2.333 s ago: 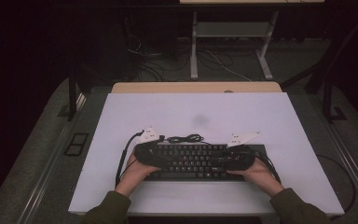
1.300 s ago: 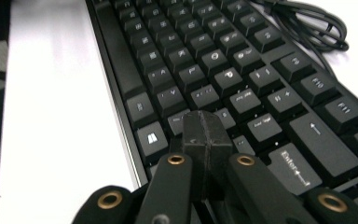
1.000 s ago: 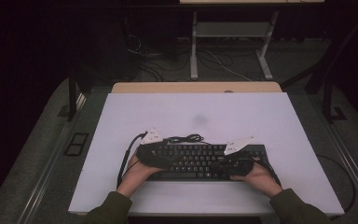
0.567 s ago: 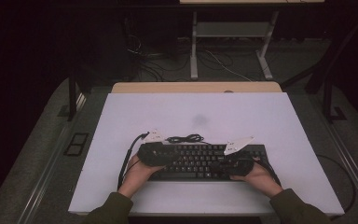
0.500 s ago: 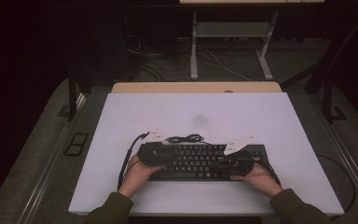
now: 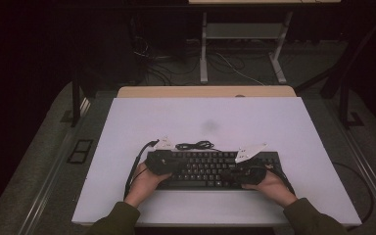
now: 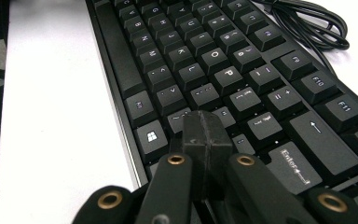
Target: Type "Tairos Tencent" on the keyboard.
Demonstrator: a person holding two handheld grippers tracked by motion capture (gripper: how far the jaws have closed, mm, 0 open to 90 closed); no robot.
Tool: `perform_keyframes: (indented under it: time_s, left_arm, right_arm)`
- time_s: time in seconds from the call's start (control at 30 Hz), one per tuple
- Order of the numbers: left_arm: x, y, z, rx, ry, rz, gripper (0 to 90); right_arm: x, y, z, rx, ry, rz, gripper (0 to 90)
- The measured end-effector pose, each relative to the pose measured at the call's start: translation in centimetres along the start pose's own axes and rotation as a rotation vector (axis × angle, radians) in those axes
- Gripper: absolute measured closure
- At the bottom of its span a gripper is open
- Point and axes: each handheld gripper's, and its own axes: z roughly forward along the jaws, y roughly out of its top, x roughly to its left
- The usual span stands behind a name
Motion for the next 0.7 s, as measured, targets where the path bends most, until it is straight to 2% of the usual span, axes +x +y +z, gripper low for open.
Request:
perform_keyframes:
  time_s: [0.1, 0.2, 0.37, 0.7]
  left_arm:
    - [-0.06, -0.03, 0.01, 0.001, 0.000, -0.006, 89.0]
    - [0.02, -0.01, -0.02, 0.014, -0.001, 0.014, 89.0]
    - [-0.16, -0.07, 0.18, 0.025, 0.000, 0.020, 89.1]
    - [-0.16, 0.01, -0.04, 0.003, -0.007, 0.009, 89.0]
  right_arm:
    - [0.00, 0.00, 0.00, 0.000, 0.000, 0.000, 89.5]
    - [0.02, 0.01, 0.00, 0.001, 0.000, 0.000, 89.5]
    - [0.02, 0.01, 0.00, 0.001, -0.001, 0.000, 89.5]
    - [0.03, 0.01, 0.00, 0.001, -0.002, 0.000, 89.5]
